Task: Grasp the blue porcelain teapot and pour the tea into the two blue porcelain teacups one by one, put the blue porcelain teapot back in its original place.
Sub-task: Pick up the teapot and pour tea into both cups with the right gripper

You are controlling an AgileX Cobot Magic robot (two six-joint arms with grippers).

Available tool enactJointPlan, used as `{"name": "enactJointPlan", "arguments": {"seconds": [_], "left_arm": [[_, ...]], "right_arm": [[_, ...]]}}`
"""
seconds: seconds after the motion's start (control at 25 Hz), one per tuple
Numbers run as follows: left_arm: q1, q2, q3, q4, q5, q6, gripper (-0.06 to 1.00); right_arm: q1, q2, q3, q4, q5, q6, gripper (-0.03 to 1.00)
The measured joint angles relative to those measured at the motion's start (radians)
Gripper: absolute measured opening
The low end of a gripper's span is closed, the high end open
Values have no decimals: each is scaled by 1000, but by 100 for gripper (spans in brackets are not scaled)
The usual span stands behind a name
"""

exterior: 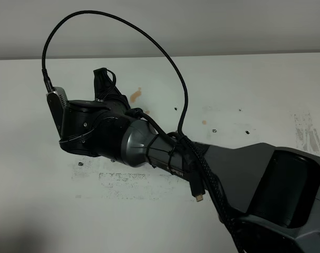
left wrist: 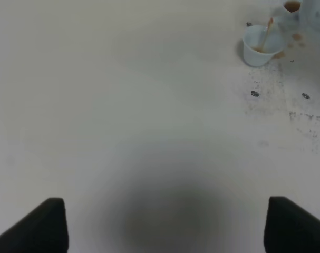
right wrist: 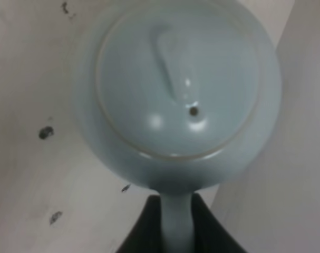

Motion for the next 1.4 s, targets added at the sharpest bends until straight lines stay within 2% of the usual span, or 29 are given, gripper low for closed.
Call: {"name": "enactJointPlan", "arguments": {"seconds": [1.4], "left_arm": [[0, 0, 0, 23, 0, 1, 72]], "right_arm": [[15, 1, 0, -45, -4, 1, 4]]}}
